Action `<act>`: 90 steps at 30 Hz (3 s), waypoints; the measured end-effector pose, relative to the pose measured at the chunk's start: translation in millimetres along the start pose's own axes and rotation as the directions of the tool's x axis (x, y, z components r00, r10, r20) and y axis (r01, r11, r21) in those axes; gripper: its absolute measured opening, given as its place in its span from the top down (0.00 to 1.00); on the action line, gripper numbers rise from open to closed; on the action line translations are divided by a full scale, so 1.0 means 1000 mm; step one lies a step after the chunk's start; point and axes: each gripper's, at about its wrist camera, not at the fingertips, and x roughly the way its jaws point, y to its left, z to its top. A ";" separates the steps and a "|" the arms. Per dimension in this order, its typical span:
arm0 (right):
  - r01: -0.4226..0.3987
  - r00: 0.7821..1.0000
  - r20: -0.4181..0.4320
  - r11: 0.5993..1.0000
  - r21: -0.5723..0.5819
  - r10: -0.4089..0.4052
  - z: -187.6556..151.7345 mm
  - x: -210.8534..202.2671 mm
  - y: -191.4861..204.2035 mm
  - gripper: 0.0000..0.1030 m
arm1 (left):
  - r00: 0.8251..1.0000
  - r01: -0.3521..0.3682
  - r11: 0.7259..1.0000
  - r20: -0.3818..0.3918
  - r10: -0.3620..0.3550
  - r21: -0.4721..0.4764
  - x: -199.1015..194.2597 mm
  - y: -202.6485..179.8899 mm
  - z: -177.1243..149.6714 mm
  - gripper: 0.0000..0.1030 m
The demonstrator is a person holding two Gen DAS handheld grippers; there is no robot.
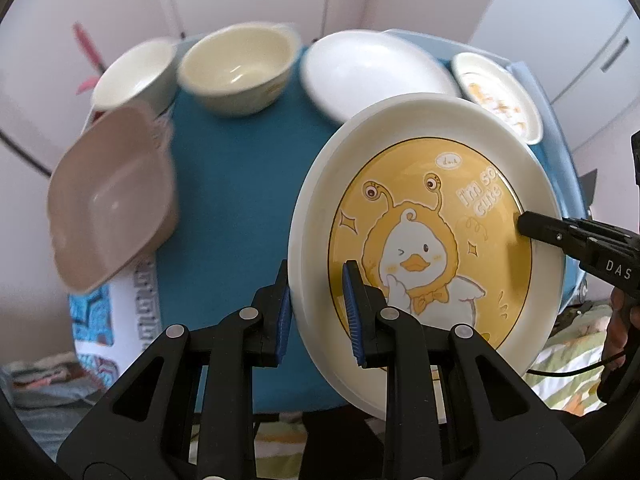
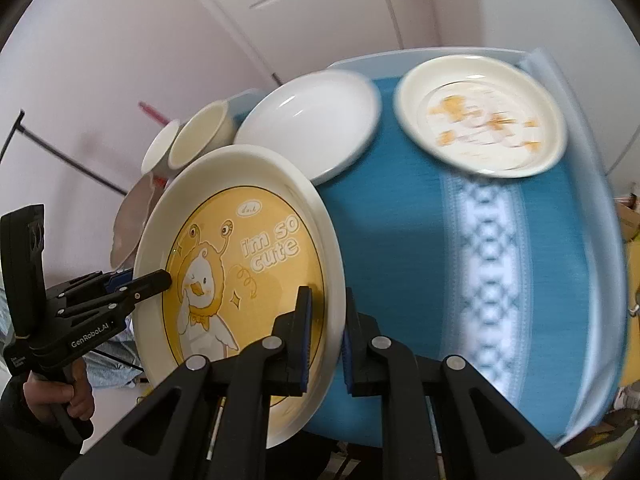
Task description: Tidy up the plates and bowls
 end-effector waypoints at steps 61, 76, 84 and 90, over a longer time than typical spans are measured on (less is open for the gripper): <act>-0.014 0.995 0.092 0.978 -0.207 0.034 -0.012 0.012 0.058 0.01 | 0.968 -0.085 0.967 0.212 0.138 -0.240 -0.065 0.031 -0.031 0.09; 0.154 0.981 0.181 0.853 -0.499 -0.071 0.133 -0.043 0.034 0.01 | 0.953 0.093 0.938 0.303 0.014 -0.334 -0.056 -0.030 0.091 0.00; 0.065 0.990 -0.079 0.860 -0.506 -0.121 0.189 0.055 -0.002 0.15 | 0.994 0.094 0.897 0.098 -0.057 -0.432 0.042 -0.011 0.118 0.16; -0.028 0.976 -0.203 0.867 -0.498 -0.085 0.196 0.106 -0.015 0.46 | 0.994 0.099 0.888 0.006 -0.108 -0.449 0.081 -0.006 0.125 0.44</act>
